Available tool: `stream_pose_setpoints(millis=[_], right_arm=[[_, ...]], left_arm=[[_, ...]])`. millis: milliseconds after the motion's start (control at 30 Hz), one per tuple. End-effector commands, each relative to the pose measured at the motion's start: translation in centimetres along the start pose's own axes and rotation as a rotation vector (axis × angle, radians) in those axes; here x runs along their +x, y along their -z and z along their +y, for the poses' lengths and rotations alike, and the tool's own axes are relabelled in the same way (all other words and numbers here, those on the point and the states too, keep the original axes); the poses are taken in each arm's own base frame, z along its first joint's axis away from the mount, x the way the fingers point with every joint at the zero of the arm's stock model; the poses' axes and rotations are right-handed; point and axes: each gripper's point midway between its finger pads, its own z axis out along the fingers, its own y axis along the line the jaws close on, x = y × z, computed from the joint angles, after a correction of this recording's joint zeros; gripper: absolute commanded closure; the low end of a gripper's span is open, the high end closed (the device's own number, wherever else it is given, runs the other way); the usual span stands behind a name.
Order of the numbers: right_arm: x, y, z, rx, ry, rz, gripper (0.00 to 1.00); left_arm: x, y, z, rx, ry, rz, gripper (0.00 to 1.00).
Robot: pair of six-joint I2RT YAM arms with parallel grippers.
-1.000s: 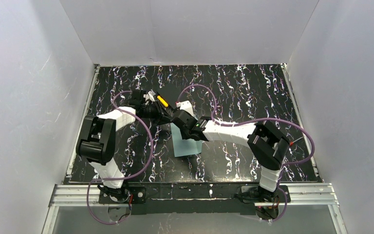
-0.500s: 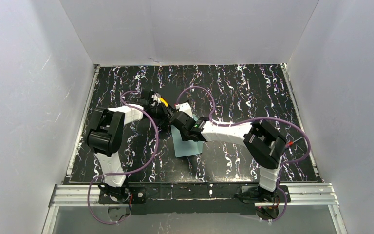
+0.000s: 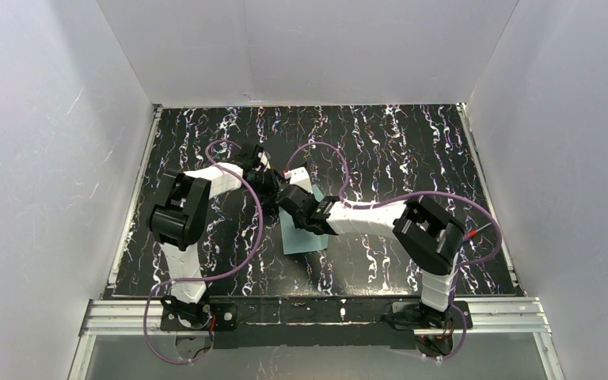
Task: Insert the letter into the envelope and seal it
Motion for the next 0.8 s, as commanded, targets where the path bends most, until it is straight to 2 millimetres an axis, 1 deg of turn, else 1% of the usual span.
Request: stream_pose_setpoints(millis=[0,133,267,433,567,600,767], right_arm=[[0.6,-2.0,-1.3,0.070,0.047,-0.032,0.99],[0.5,-2.6,-1.2,0.080,0.053,-0.029,0.99],[1.0,-2.0,-1.2,0.059,0.052,0.000,0.99],[2.3,-0.3,-0.5,-0.035,0.092,0.065,0.99],[3.9,1.2,-0.1,-0.132,0.138,0.123,0.99],[4.2,1.6,0.0,-0.155,0.151,0.133,0.99],[5.0,2.9,1.8,-0.304,0.207,0.164,0.99]], left_arm=[[2.3,-0.9,3.8,-0.203,-0.012,0.095,1.00],[3.0,-1.3,4.6,-0.237,0.008,0.136,1.00],[3.3,-1.6,4.7,-0.244,0.055,0.147,1.00],[2.7,-2.0,4.7,-0.269,0.136,0.116,1.00],[2.4,-2.4,4.5,-0.268,0.149,0.117,1.00],[2.4,-2.5,4.7,-0.274,0.152,0.118,1.00],[2.7,-2.8,5.2,-0.282,0.174,0.121,1.00]])
